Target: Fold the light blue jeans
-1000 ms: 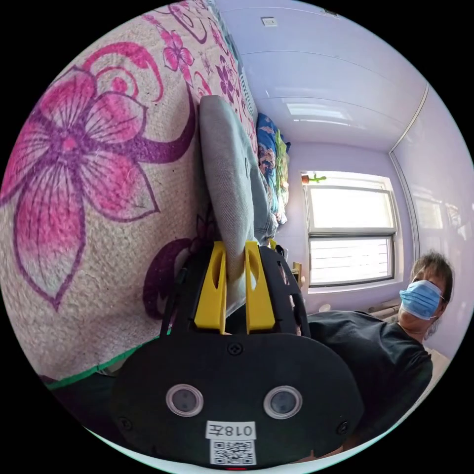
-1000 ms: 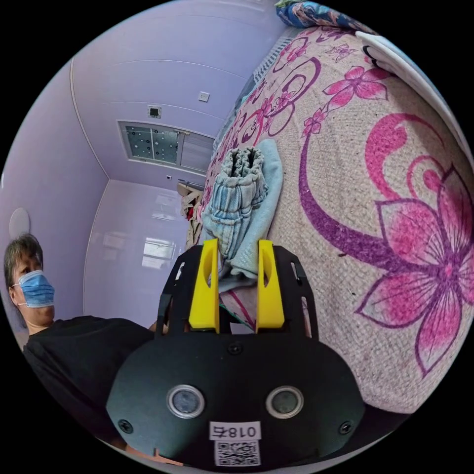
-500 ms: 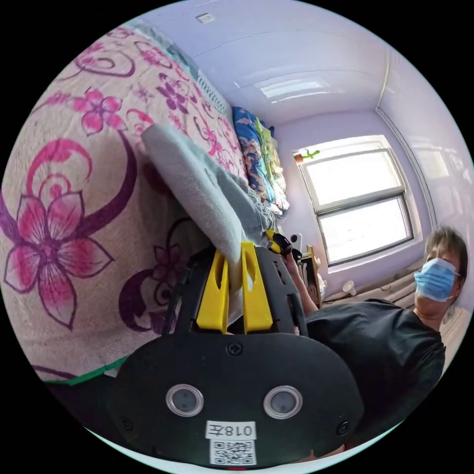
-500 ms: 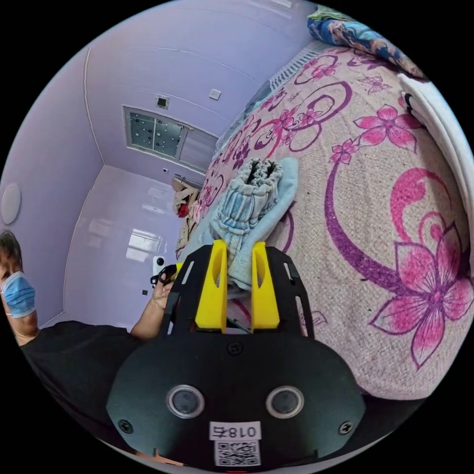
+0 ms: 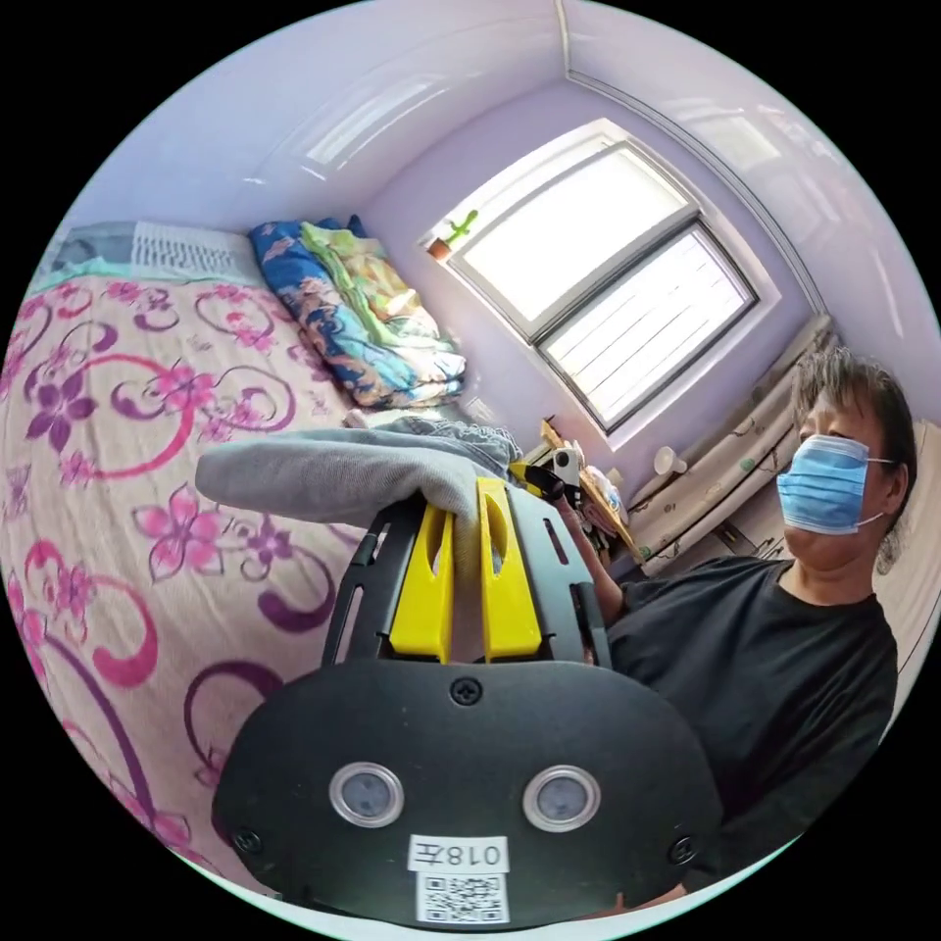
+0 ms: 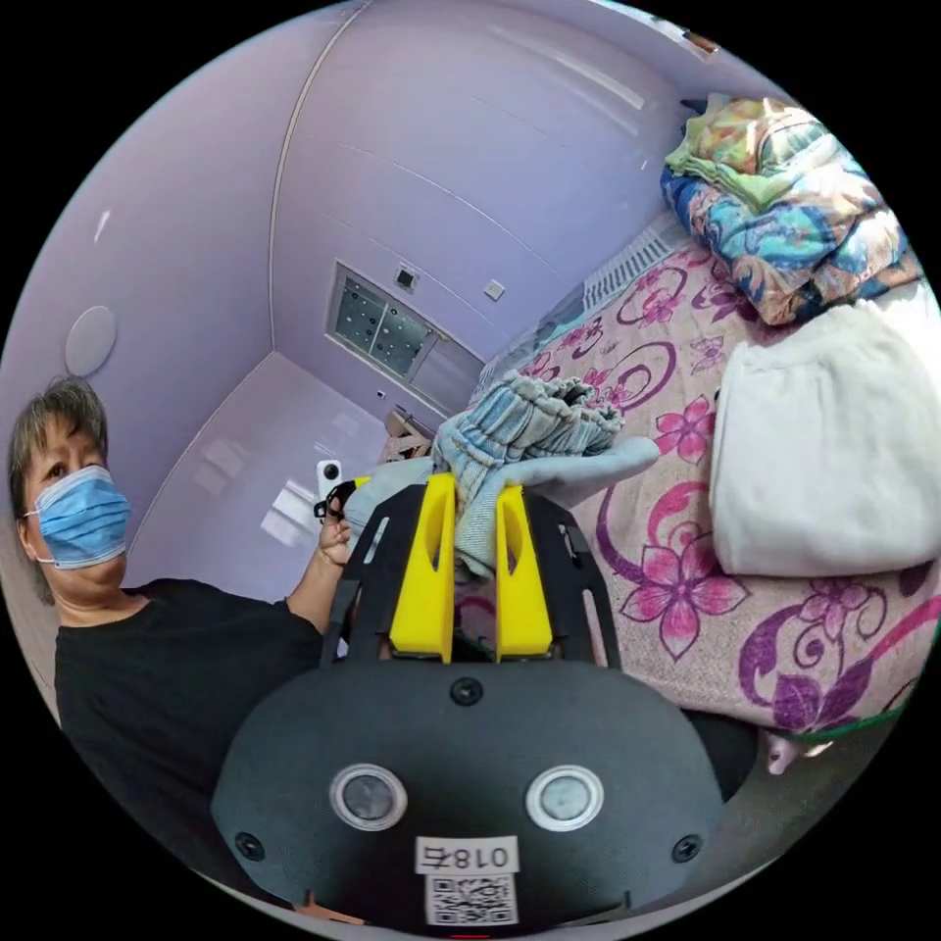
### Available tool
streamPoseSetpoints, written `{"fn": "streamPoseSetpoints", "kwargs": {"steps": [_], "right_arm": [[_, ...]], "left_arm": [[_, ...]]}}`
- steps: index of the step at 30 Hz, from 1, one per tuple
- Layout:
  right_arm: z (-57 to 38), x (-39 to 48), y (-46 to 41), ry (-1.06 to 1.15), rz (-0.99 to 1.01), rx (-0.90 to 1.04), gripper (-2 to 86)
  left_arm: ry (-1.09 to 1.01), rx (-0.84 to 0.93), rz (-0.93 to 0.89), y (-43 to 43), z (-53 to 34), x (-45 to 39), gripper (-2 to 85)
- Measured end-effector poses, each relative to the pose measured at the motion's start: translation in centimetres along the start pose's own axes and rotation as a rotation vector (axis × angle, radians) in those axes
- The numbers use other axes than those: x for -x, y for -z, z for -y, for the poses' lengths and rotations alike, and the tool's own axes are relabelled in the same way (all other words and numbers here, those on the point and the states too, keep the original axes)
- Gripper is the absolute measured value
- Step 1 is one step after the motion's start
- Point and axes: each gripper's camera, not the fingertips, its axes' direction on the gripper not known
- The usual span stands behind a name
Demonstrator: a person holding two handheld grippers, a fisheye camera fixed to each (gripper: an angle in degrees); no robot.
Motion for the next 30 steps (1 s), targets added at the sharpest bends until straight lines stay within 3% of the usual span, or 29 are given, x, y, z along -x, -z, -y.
{"fn": "streamPoseSetpoints", "kwargs": {"steps": [4,9,12,14,16,17,19,26,28,30], "right_arm": [[3.9,-0.2,6.6,0.150,-0.159,-0.152,6.7],[6.4,-6.6,10.3,0.145,-0.323,-0.222,7.1],[5.1,-16.1,8.7,-0.013,-0.474,-0.183,7.6],[3.4,-22.2,5.8,-0.144,-0.632,-0.121,8.1],[1.1,-26.5,1.5,-0.250,-0.898,-0.071,8.3],[0.7,-26.6,1.0,-0.240,-0.903,-0.095,8.3],[0.5,-26.1,-1.0,-0.189,-0.898,-0.157,8.3],[2.5,-27.4,-9.1,-0.124,-1.178,0.022,9.5],[2.4,-29.5,-10.2,-0.233,-1.257,0.090,10.3],[1.3,-28.6,-10.2,-0.225,-1.289,0.018,9.3]], "left_arm": [[-0.149,-0.072,-0.098,-8.8,7.7,-0.3,3.1],[-0.041,-0.108,-0.207,-22.0,10.7,4.9,4.1],[0.296,0.012,-0.256,-32.1,8.3,12.1,6.2],[0.694,0.138,-0.310,-38.6,2.7,17.3,6.4],[0.779,-0.016,-0.400,-38.8,0.0,18.1,5.7],[0.775,-0.033,-0.413,-38.8,-0.3,17.8,5.3],[0.710,-0.001,-0.340,-38.2,0.6,17.0,4.8],[0.595,0.138,-0.142,-38.3,2.1,13.4,5.3],[0.606,0.141,-0.158,-38.0,1.5,13.6,6.0],[0.587,0.102,-0.196,-36.6,0.8,13.4,6.5]]}}
